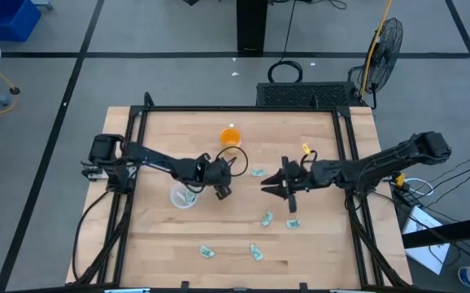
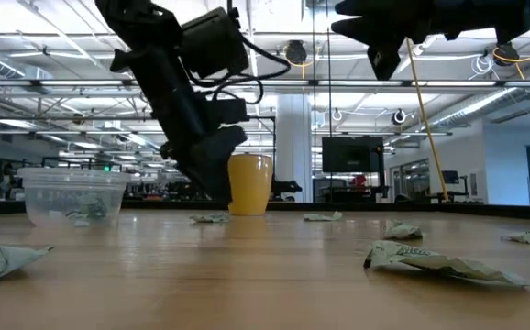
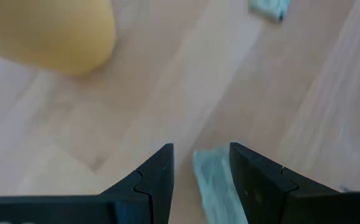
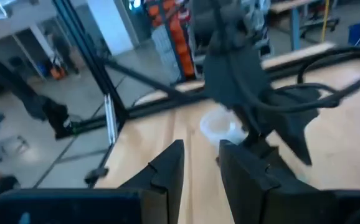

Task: Pick and place Stevia / Truvia into bins
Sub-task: Put the stevia packet into the container

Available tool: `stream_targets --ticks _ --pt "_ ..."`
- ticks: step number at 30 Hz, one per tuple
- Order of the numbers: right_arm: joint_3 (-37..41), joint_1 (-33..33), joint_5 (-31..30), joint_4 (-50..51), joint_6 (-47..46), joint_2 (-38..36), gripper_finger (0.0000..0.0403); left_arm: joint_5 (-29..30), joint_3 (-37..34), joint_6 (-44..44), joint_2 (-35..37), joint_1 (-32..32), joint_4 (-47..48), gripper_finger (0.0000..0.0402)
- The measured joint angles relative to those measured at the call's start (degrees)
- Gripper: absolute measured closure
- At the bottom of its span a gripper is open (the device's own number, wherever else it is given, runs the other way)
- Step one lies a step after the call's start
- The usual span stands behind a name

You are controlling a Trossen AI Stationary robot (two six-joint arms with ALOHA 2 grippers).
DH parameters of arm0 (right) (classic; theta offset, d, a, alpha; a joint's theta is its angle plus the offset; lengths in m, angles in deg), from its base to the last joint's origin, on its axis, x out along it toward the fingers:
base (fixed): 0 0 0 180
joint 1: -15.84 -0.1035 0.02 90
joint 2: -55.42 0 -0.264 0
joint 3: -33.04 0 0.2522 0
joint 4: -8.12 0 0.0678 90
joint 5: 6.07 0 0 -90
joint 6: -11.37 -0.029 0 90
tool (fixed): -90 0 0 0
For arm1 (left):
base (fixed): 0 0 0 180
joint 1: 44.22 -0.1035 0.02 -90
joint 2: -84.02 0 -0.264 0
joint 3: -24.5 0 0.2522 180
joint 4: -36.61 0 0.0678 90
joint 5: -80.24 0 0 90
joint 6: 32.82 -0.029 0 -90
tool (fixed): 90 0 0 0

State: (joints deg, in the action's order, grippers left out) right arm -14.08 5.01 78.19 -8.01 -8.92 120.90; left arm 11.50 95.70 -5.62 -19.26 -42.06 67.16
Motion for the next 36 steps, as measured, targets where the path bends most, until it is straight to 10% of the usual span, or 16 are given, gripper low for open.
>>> stream_targets --ticks 11,19,36 --pt "0.2 0.7 -0.1 1.8 0.4 -1.3 0.0310 -1.9 0.1 1.8 -4.2 -1.7 -0.8 0.0254" --pt "0.2 0.7 -0.2 1.8 0.4 -1.3 0.0310 -2.4 -0.2 -2.1 -1.6 -1.9 1.1 0.0390" --pt "0.2 0.7 -0.2 1.4 0.4 -1.3 0.0310 -5.2 0.0 -6.9 10.4 1.1 7.2 0.0370"
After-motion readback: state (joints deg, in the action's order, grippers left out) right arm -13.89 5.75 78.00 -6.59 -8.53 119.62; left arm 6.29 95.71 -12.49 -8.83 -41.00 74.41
